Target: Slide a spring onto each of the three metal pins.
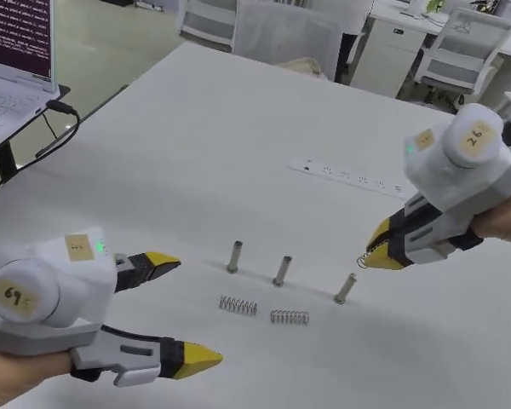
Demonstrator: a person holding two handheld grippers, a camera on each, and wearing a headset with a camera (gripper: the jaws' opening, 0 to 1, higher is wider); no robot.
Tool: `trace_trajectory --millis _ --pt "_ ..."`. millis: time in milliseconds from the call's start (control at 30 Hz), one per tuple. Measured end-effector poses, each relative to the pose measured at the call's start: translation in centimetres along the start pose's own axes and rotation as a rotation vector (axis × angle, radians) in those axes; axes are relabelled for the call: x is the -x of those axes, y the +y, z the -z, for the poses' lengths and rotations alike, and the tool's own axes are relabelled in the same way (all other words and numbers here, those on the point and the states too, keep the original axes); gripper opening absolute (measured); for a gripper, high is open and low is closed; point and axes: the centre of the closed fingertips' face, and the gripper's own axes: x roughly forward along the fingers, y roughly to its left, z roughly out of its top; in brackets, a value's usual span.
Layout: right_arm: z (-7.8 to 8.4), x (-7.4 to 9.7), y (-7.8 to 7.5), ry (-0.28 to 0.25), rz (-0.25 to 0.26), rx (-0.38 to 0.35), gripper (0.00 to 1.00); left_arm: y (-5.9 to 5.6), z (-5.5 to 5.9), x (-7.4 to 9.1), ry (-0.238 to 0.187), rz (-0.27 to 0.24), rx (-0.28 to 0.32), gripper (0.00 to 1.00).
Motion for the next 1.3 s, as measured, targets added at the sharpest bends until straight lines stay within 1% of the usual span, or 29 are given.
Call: trace_trajectory --millis 167,300,467,733,967,1300 --pt "0.3 -0.9 -0.6 0.016 -0.015 -0.008 0.08 -0.1 0.0 -0.1 -0.002 0.002 0.000 0.71" --pt "1.3 -1.9 -0.9 0.070 -0.027 -0.001 0.08 -0.3 0.1 -0.3 0.002 0.007 -0.001 0.70" --pt "2.0 -2.8 -1.1 0.095 -0.048 -0.008 0.08 -0.4 0.1 -0.4 0.001 0.009 -0.003 0.70" --pt "2.5 -3.6 -1.6 0.100 -0.064 -0.024 0.08 -0.4 0.2 -0.4 0.004 0.009 -0.001 0.68" --pt "2.7 -4.1 -1.7 0.106 -0.075 -0.023 0.08 -0.4 0.4 -0.4 0.008 0.009 0.003 0.68" --pt "2.8 -4.6 -1.8 0.107 -0.084 -0.019 0.08 -0.3 0.4 -0.6 0.014 0.012 0.001 0.66"
